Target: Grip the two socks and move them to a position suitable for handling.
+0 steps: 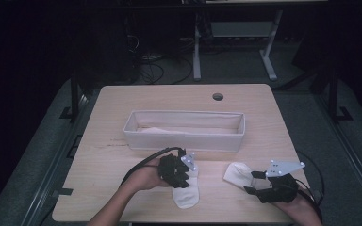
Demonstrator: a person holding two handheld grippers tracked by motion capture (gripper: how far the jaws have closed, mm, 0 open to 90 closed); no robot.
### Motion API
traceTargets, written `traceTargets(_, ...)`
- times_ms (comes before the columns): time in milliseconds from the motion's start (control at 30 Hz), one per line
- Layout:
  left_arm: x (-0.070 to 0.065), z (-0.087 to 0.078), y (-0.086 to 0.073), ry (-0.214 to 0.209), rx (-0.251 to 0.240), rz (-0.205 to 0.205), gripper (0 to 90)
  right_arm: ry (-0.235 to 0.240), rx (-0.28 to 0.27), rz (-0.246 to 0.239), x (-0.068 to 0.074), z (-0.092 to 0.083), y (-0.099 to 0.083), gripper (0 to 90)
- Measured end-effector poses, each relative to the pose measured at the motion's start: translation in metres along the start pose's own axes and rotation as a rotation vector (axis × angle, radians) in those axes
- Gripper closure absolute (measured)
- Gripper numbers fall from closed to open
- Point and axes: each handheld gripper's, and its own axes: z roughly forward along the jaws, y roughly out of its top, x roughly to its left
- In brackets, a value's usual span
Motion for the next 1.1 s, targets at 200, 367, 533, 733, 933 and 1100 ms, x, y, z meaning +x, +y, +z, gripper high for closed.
traceTargets(200,0.000,0.005,-0.010,-0.006,0.019,-0.010,66.2,-0.002,0.010,0.003,0.001,0.002,0.000,37.1)
traceTargets(367,0.001,0.014,-0.013,-0.006,0.033,-0.015,65.3,0.000,0.018,-0.001,0.001,0.003,0.000,37.3)
traceTargets(533,-0.001,0.007,-0.018,0.002,-0.006,-0.031,63.8,0.003,0.024,0.004,0.001,0.001,0.003,39.0)
traceTargets(733,-0.010,0.000,-0.030,0.030,-0.024,-0.044,58.8,0.001,0.070,-0.003,0.000,-0.003,0.015,43.4)
traceTargets(933,-0.015,-0.010,-0.044,0.048,-0.058,-0.065,55.4,0.003,0.121,-0.003,-0.006,-0.004,0.026,49.6)
traceTargets(1100,-0.015,-0.017,-0.055,0.060,-0.093,-0.085,55.6,-0.003,0.169,-0.033,-0.007,0.003,0.037,55.2)
